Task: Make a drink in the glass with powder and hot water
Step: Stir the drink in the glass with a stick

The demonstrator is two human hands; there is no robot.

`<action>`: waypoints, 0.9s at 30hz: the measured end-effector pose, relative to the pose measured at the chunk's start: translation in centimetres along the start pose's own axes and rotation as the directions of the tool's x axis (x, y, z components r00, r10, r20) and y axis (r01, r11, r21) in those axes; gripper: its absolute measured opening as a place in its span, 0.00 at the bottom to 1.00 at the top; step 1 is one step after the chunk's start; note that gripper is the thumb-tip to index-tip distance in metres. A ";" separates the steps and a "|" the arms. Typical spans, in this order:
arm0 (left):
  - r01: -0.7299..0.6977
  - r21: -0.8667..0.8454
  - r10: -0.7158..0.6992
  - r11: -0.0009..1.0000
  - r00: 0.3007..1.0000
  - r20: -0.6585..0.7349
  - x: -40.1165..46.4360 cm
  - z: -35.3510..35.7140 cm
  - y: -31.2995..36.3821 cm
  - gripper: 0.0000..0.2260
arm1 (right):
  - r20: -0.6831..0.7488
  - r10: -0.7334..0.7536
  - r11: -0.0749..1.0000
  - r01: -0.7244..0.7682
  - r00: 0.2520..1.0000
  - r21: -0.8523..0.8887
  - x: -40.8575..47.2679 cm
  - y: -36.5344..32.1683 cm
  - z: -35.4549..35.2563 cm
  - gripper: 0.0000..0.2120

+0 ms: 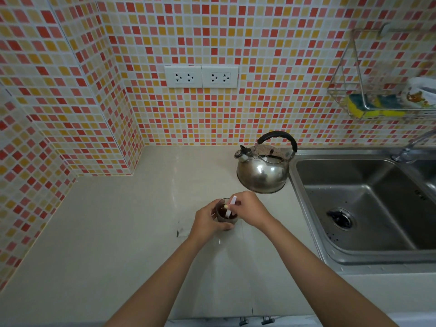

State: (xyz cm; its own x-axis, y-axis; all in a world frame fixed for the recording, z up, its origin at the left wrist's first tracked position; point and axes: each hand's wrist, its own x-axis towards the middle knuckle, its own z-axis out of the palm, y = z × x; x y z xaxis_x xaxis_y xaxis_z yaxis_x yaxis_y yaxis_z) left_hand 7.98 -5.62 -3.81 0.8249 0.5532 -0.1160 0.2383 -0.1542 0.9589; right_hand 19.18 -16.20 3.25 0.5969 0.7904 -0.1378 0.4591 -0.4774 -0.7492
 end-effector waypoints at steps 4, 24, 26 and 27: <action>-0.005 -0.001 0.005 1.000 1.000 -0.004 0.0 0.1 -0.1 0.34 | -0.032 -0.062 0.996 0.060 0.998 -0.061 0.1 0.2 0.2 0.08; 0.037 -0.015 -0.037 0.999 0.999 -0.009 0.3 0.1 -0.4 0.34 | -0.254 0.270 0.830 -0.091 0.929 0.551 -0.5 2.2 -1.7 0.05; 0.032 -0.018 -0.033 0.999 0.999 -0.009 0.2 0.1 -0.3 0.33 | -0.250 0.105 0.896 0.017 0.963 0.444 -0.8 1.9 -1.5 0.03; 0.030 -0.019 -0.030 0.999 0.999 -0.010 0.2 0.1 -0.2 0.33 | -0.209 0.028 0.923 0.055 0.977 0.381 -0.9 1.7 -1.3 0.03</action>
State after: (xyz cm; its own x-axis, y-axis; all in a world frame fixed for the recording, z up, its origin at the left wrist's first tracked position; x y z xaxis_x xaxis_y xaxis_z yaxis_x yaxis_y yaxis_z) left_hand 8.12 -5.52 -4.06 0.8123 0.5656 -0.1425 0.2530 -0.1215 0.9598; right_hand 20.26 -18.23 2.89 0.7339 0.6790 -0.0203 0.2062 -0.2511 -0.9457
